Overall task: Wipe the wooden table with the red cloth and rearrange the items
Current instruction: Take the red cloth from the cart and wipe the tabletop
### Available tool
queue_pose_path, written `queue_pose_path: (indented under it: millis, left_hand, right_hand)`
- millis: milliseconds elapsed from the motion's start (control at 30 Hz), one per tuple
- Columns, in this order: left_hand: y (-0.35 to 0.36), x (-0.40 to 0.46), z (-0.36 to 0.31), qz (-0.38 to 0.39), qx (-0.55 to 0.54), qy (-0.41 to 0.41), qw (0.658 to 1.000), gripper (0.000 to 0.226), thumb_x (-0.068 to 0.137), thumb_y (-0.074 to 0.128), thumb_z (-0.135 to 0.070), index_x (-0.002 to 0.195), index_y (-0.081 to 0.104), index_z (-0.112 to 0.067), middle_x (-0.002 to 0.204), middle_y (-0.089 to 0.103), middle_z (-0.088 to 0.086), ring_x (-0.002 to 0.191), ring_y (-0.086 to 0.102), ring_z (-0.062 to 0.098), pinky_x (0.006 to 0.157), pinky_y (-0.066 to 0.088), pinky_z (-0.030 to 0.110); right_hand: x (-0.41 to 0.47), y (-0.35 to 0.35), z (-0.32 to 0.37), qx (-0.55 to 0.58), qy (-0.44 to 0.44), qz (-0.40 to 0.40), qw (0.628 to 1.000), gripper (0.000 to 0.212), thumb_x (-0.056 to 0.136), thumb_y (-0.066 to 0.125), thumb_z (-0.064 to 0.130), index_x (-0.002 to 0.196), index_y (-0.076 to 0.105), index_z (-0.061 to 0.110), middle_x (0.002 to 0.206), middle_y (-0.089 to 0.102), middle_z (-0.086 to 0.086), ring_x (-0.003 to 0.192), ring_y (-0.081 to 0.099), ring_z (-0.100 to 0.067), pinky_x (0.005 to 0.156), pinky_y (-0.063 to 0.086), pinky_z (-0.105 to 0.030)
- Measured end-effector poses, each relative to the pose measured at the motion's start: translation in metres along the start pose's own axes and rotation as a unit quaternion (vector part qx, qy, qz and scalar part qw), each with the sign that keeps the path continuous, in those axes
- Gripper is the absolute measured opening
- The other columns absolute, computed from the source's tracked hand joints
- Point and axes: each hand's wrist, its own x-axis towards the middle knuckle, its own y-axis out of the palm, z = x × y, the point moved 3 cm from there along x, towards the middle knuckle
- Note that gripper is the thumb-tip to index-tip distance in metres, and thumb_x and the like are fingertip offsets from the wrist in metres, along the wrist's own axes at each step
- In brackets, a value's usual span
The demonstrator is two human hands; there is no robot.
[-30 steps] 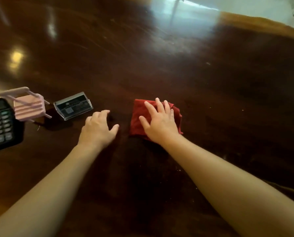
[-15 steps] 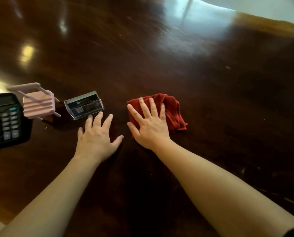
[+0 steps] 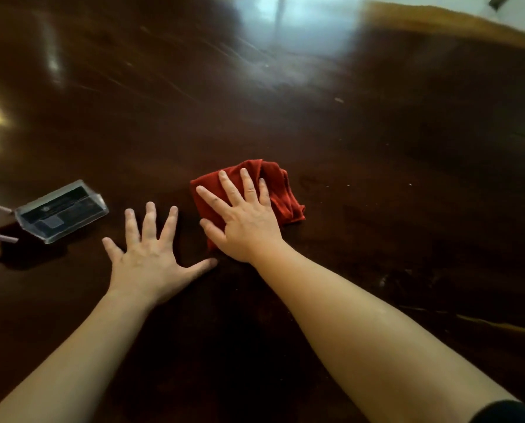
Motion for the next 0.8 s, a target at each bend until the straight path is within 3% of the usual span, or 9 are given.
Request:
queue_pose_path:
  millis: [167, 467, 800]
  left_hand:
    - [-0.004, 0.003, -0.050, -0.011, 0.008, 0.040, 0.999, 0.130, 0.048, 0.009, -0.108, 0.155, -0.011, -0.039, 0.167, -0.014, 0.003, 0.150, -0.019, 0.033, 0.112, 0.009, 0.072]
    - [-0.003, 0.012, -0.154, -0.016, 0.029, 0.127, 0.991, 0.127, 0.050, 0.008, -0.108, 0.156, -0.011, -0.040, 0.167, -0.017, 0.001, 0.149, -0.021, 0.032, 0.111, 0.007, 0.072]
    - [0.004, 0.008, -0.227, -0.029, 0.046, 0.181, 0.982, 0.126, 0.052, 0.007, -0.107, 0.156, -0.012, -0.038, 0.167, -0.017, 0.002, 0.149, -0.021, 0.032, 0.110, 0.006, 0.074]
  right_hand:
    - [-0.029, -0.016, -0.073, 0.001, 0.090, -0.011, 0.996, 0.063, 0.094, 0.022, 0.071, 0.154, 0.014, 0.052, 0.168, 0.013, -0.001, 0.152, -0.007, -0.034, 0.118, -0.010, -0.058]
    - [-0.114, -0.042, -0.223, 0.003, 0.273, -0.014, 0.962, 0.066, 0.091, 0.021, 0.075, 0.152, 0.006, 0.056, 0.169, 0.005, -0.001, 0.152, -0.010, -0.033, 0.118, -0.009, -0.056]
    - [-0.275, -0.067, -0.358, 0.009, 0.502, 0.000, 0.865, 0.072, 0.088, 0.018, 0.077, 0.155, 0.003, 0.053, 0.169, 0.002, -0.003, 0.153, -0.006, -0.030, 0.121, -0.002, -0.053]
